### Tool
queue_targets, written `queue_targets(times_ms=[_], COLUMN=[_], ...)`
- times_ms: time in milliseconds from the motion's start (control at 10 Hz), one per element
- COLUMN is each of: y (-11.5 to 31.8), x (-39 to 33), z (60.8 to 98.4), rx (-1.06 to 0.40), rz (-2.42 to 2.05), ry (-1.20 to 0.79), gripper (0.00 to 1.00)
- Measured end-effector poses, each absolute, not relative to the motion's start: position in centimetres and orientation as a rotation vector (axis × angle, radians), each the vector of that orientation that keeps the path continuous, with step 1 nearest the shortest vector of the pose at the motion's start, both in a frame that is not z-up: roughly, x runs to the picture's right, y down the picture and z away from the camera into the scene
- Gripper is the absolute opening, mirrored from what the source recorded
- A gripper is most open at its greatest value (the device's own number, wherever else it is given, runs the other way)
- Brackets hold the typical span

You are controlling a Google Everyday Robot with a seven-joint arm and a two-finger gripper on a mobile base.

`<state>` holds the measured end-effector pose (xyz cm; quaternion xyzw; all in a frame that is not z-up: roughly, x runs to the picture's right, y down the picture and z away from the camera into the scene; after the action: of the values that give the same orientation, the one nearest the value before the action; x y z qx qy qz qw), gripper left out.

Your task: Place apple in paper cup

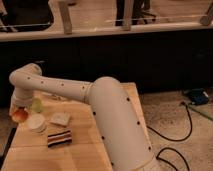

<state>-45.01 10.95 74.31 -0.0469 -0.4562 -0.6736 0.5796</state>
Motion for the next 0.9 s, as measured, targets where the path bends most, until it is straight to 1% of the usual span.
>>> queue_targets(times_ms=[300,500,900], y=[10.98,11.06,11.10], x=[-44.96,-44.98,-44.88], z=[74.28,74.19,74.09], rx=[-0.113,-0.114,-0.119], rz=[-1.576,-1.577,-1.578], ry=[-1.072,-1.077,-1.086], gripper=[0.53,0.58,0.58])
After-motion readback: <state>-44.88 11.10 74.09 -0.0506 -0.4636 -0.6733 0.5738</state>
